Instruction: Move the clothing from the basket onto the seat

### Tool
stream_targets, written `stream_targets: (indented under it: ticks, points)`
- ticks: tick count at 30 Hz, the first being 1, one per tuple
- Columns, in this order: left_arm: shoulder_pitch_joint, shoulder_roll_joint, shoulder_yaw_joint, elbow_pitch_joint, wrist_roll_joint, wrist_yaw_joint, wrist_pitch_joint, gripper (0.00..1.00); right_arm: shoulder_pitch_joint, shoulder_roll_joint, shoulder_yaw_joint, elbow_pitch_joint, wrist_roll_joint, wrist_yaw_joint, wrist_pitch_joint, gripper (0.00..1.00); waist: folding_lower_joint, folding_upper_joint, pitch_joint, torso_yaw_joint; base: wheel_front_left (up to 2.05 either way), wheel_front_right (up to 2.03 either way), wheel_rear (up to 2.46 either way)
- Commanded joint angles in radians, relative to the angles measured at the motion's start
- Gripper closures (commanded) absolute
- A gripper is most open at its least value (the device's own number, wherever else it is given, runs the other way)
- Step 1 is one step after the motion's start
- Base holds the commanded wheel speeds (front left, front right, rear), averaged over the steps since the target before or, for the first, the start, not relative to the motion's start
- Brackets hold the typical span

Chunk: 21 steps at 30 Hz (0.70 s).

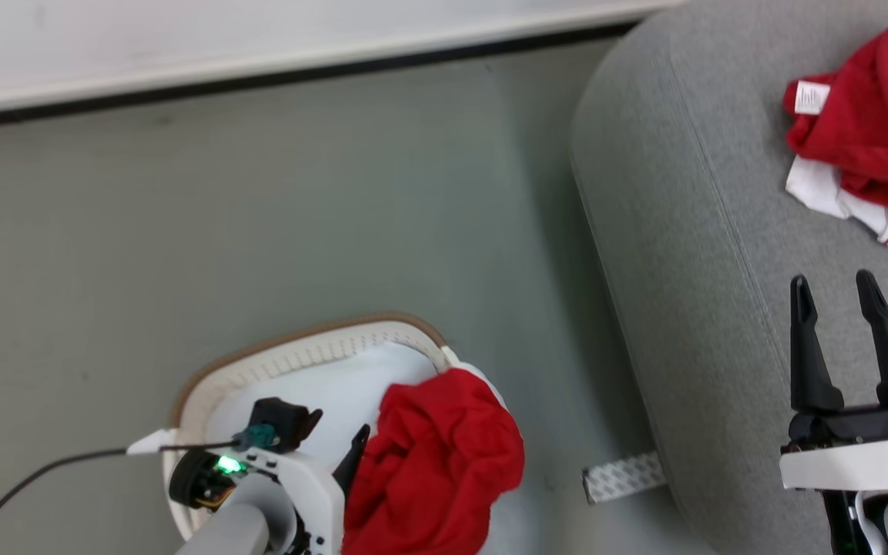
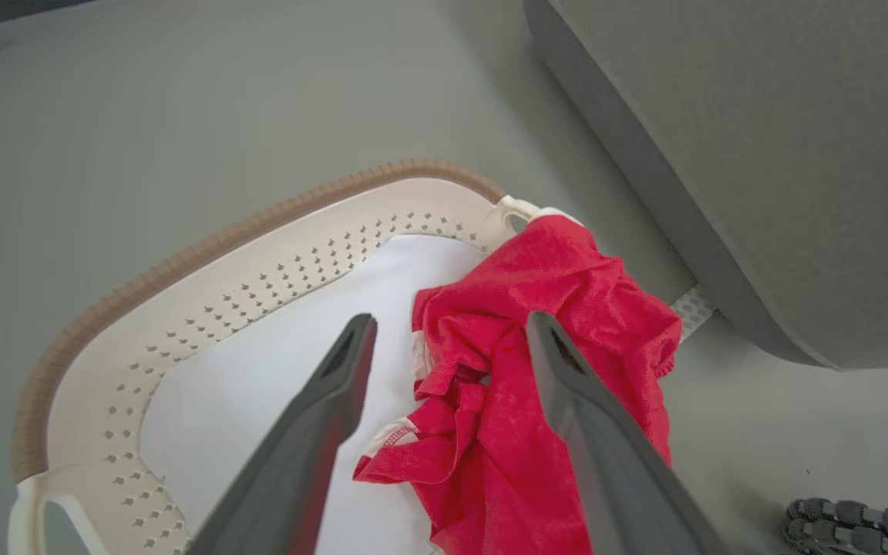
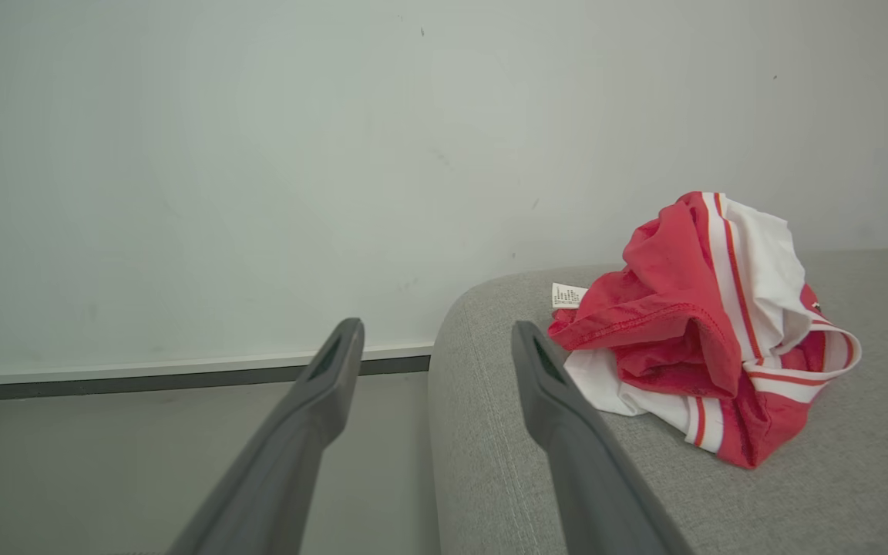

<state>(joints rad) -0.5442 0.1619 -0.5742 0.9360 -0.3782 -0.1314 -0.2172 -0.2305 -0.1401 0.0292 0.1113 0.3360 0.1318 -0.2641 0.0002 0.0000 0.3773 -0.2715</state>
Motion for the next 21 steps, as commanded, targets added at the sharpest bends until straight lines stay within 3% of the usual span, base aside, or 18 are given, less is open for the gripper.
stream_targets:
  ticks: [1, 21]
  points:
    - [-0.032, 0.01, -0.04, 0.026, -0.017, 0.002, 0.019, 0.0, -0.023, 0.009, -0.001, -0.01, -0.011, -0.002, 0.0, 0.0, -0.0002, 0.0, 0.063, -0.041, 0.0, 0.0, 0.0]
    - [-0.272, 0.097, -0.474, 0.14, -0.191, 0.002, 0.224, 0.0, -0.153, 0.087, -0.019, -0.147, -0.002, -0.002, 0.0, 0.0, -0.0002, 0.0, 0.351, -0.12, 0.0, 0.0, 0.0]
